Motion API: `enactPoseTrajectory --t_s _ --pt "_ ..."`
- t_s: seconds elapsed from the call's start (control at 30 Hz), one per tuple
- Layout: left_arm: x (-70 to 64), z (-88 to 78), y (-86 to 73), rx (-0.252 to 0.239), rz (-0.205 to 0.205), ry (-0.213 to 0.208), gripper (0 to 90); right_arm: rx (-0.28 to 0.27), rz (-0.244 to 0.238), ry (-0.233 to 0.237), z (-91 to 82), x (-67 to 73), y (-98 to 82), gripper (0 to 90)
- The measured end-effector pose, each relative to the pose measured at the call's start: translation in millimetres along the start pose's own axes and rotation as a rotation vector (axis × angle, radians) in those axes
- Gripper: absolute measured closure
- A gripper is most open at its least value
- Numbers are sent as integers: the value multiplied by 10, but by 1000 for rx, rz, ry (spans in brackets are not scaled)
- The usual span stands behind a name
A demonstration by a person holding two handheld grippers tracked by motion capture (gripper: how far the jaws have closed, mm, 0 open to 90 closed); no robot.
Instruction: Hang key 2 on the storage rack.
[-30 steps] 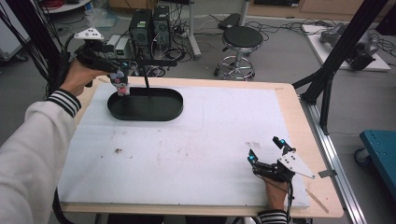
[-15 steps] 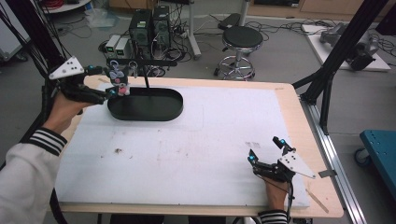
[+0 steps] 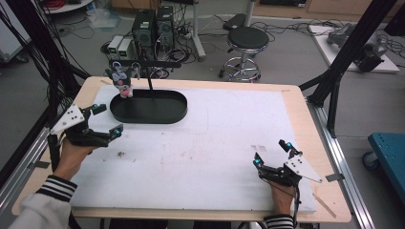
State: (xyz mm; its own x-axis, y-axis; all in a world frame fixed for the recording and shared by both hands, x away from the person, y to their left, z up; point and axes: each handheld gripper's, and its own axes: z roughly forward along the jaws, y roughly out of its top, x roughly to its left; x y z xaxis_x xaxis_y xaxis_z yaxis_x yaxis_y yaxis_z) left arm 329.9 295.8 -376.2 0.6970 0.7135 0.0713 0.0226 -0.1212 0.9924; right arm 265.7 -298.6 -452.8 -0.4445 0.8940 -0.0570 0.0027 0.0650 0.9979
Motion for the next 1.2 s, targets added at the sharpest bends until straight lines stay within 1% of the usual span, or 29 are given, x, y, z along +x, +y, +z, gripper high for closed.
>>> enactPoseTrajectory --t_s 0.03,0.1,0.13,0.17,0.2,0.23,0.3,0.33,0.37,0.4,0.43,0.5,0.57,0.63,0.67,0.73,0.8,0.9,0.97,1.0,1.07,1.1,1.2 --pt "-23 -21 -37 -4 -3 7 17 1 -1 -1 0 0 0 7" --pt "-85 -73 -150 -37 -34 20 17 0 0 0 1 -2 -1 8" --pt "-119 -90 -211 -48 -36 27 17 -1 -1 0 2 -4 -1 7" --pt "-152 -100 -276 -52 -28 33 17 -1 0 0 2 -3 0 7" --pt "-186 -97 -335 -52 -37 37 17 0 1 0 1 0 0 7" --pt "-212 -99 -386 -42 -36 38 17 1 -1 -2 0 0 0 8" --pt "-259 -102 -468 -40 -60 36 17 1 0 -2 0 1 0 7" --pt "-285 -110 -515 -52 -77 40 17 2 1 -2 0 1 0 8" --pt "-301 -117 -540 -59 -84 41 17 0 -2 -2 1 -2 0 8" --pt "-325 -132 -585 -85 -90 42 17 1 0 -2 0 0 0 7" --pt "-335 -142 -610 -98 -96 43 17 1 0 -2 1 0 0 8" --pt "-364 -153 -658 -103 -99 55 17 0 -1 -2 2 -3 0 8" --pt "-385 -163 -696 -108 -103 60 17 2 4 -3 -1 -1 -1 8" --pt "-392 -170 -725 -104 -88 69 17 3 5 -3 -1 -1 -1 8" --pt "-397 -171 -737 -97 -85 78 17 2 4 -2 -1 -2 -1 8" --pt "-397 -179 -758 -105 -83 79 17 2 4 -4 0 -1 -1 8" --pt "-398 -192 -767 -121 -83 75 17 0 1 -2 1 -3 -1 8" --pt "-408 -184 -767 -115 -75 80 17 5 9 -2 -1 2 -1 8" --pt "-404 -188 -769 -117 -76 80 17 6 8 -4 -2 1 -1 8" --pt "-405 -188 -770 -118 -78 81 17 0 0 -3 2 -3 -1 8" --pt "-410 -185 -769 -116 -75 80 17 7 10 -1 -1 9 0 8" --pt "-410 -186 -769 -113 -70 80 17 5 7 -3 0 10 -1 8" --pt "-400 -186 -769 -114 -82 84 17 9 4 -7 2 11 1 8"
